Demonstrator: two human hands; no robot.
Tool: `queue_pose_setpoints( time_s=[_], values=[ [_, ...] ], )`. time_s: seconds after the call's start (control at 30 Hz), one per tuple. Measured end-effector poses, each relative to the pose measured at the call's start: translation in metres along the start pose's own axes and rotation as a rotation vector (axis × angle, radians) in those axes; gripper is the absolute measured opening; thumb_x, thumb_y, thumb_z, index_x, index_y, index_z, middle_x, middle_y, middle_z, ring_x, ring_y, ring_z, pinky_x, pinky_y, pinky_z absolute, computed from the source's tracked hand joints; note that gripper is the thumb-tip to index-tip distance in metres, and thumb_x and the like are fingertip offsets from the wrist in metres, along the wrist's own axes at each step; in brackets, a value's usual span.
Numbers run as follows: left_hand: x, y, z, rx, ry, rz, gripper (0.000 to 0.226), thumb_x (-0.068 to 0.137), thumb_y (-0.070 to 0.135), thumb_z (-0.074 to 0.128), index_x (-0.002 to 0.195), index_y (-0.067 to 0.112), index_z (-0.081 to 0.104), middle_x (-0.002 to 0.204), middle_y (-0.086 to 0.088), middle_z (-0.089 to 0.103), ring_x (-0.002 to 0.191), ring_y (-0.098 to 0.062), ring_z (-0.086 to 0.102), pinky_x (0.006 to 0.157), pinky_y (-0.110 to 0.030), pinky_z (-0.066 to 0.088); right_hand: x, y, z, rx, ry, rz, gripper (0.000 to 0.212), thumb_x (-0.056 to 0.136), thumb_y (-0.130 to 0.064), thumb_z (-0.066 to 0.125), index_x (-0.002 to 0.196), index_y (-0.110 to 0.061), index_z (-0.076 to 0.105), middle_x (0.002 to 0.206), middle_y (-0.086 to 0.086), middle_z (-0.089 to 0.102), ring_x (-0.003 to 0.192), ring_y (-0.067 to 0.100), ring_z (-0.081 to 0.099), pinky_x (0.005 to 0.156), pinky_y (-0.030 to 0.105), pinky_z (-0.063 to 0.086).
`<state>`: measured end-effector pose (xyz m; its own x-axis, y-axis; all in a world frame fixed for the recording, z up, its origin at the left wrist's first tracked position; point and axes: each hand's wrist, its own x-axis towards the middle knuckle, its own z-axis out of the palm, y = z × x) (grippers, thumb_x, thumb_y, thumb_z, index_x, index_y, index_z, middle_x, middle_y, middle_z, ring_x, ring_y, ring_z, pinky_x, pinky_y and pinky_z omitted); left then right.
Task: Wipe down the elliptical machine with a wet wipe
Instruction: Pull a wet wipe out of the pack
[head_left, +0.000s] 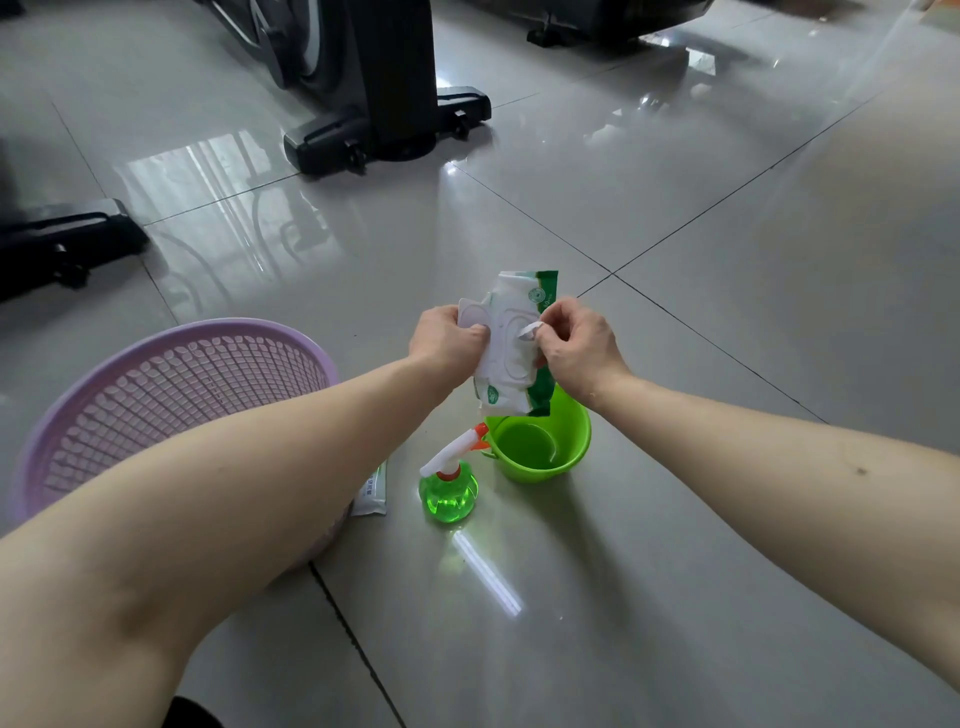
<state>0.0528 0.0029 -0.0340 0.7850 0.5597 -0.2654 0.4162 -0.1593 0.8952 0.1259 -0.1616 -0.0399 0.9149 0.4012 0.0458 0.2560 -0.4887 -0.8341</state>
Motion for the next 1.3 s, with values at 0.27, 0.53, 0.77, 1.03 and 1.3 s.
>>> queue_pose_setpoints(
  time_s=[0.27,0.53,0.77,1.03,1.3],
  values=[
    [0.000,0.000,0.003,-0.055,0.019,0.058,0.017,0.086,0.012,0.056,0.089,0.004,0.071,0.077,-0.005,0.066,0.067,-0.020,0.058,0.062,-0.032,0.051,0.004,-0.006,0.004,0.329,0.061,0.228,0.012,0.105,-0.018,0.055,0.093,-0.018,0.054,0.082,0.010,0.067,0.054,0.018,0.064,0.055,0.029,0.058],
    [-0.003,0.003,0.008,-0.013,0.063,0.070,0.017,0.083,0.016,0.054,0.070,0.011,0.063,0.067,-0.001,0.059,0.062,-0.021,0.052,0.060,-0.035,0.048,0.007,-0.006,0.004,0.354,0.050,0.309,0.017,0.101,-0.027,0.059,0.088,-0.017,0.060,0.073,0.003,0.059,0.056,0.018,0.052,0.055,0.033,0.046],
    [0.002,-0.001,0.004,-0.093,0.074,0.025,0.017,0.087,0.011,0.054,0.080,0.001,0.066,0.069,-0.002,0.057,0.064,-0.019,0.050,0.059,-0.029,0.042,0.000,-0.001,0.005,0.199,-0.100,0.216,0.024,0.075,-0.017,0.088,0.092,-0.011,0.072,0.098,0.010,0.076,0.091,0.023,0.071,0.088,0.045,0.061],
    [0.000,-0.002,0.007,0.001,0.042,0.069,0.020,0.088,0.023,0.057,0.092,0.008,0.070,0.091,-0.011,0.073,0.087,-0.031,0.070,0.079,-0.043,0.060,0.007,-0.018,0.003,0.113,0.006,0.191,0.010,0.092,-0.013,0.067,0.086,-0.007,0.061,0.075,0.002,0.069,0.064,0.016,0.067,0.076,0.039,0.061],
    [-0.012,0.003,0.006,-0.162,-0.048,0.077,0.021,0.088,0.013,0.073,0.108,0.010,0.068,0.101,-0.007,0.072,0.089,-0.021,0.070,0.078,-0.034,0.060,0.013,-0.024,-0.003,0.033,0.023,0.235,0.014,0.099,-0.018,0.057,0.085,-0.020,0.053,0.085,-0.003,0.059,0.082,0.019,0.055,0.068,0.031,0.043]
  ],
)
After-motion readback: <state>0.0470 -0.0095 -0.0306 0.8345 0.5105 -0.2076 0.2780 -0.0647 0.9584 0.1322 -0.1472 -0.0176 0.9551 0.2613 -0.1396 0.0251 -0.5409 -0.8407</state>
